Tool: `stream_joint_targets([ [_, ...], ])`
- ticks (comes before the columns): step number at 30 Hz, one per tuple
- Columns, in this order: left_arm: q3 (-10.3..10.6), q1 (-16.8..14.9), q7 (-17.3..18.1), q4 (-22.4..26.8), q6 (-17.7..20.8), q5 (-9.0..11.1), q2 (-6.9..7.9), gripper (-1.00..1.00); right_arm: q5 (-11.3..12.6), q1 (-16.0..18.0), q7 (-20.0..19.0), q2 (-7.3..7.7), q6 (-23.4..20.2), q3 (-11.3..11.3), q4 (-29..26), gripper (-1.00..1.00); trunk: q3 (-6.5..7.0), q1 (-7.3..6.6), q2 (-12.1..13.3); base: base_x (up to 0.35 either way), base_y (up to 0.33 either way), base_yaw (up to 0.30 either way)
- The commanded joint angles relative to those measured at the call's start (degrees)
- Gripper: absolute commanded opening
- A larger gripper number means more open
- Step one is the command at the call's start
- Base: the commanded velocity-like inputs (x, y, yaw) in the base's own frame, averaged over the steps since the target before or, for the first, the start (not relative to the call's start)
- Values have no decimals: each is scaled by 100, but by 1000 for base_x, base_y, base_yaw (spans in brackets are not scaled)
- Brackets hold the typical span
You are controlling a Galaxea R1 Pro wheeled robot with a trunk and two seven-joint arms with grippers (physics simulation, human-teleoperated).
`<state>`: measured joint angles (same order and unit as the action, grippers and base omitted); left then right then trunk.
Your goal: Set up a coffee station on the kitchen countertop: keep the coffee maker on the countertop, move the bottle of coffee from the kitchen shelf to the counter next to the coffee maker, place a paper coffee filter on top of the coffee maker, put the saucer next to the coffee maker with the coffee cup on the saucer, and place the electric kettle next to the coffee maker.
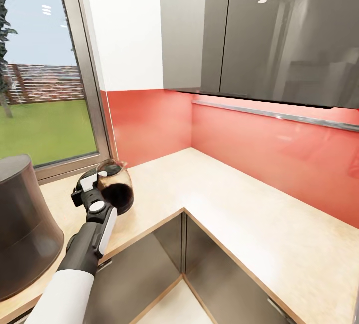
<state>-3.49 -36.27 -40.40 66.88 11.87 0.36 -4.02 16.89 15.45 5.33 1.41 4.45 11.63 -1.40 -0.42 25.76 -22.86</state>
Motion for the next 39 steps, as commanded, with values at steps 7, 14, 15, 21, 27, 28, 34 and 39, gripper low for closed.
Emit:
stream_joint_targets([
  [7, -3, -3, -10, 9, 35, -27, 0, -100, 60, -15, 31, -132, -42, 55, -9, 100, -19, 2, -7, 0, 0, 50],
  [14, -3, -3, -8, 9, 28, -27, 13, -100, 52, -15, 46, -378, -631, 50, -6, 100, -66, 2, -7, 0, 0, 165],
  [15, -3, -3, -7, 9, 27, -27, 14, -100, 51, -15, 54, -382, -789, 50, -8, 100, -73, 2, -7, 0, 0, 172],
  [21, -8, -3, -11, -41, 25, -19, 13, -100, 40, -16, 50, -355, -1000, 60, -10, 100, -92, 2, -7, 0, 0, 80],
  [27, -166, -3, -155, -532, -538, -15, 24, -100, 25, -16, 30, -352, -999, 67, -7, 100, -92, 2, -7, 0, 0, 1],
  [28, -186, -3, -173, -626, -607, -13, 24, -100, 25, -16, 30, -352, -999, 67, -7, 100, -92, 2, -7, 0, 0, 0],
  [34, -218, -4, -203, -883, -937, -20, 31, -100, 25, -16, 29, -352, -990, 68, -6, 100, -92, 2, -7, 0, 0, 0],
  [39, -218, -3, -205, -896, -996, -41, 33, -100, 25, -16, 26, -352, -970, 68, -1, 100, -92, 2, -7, 0, 0, 0],
])
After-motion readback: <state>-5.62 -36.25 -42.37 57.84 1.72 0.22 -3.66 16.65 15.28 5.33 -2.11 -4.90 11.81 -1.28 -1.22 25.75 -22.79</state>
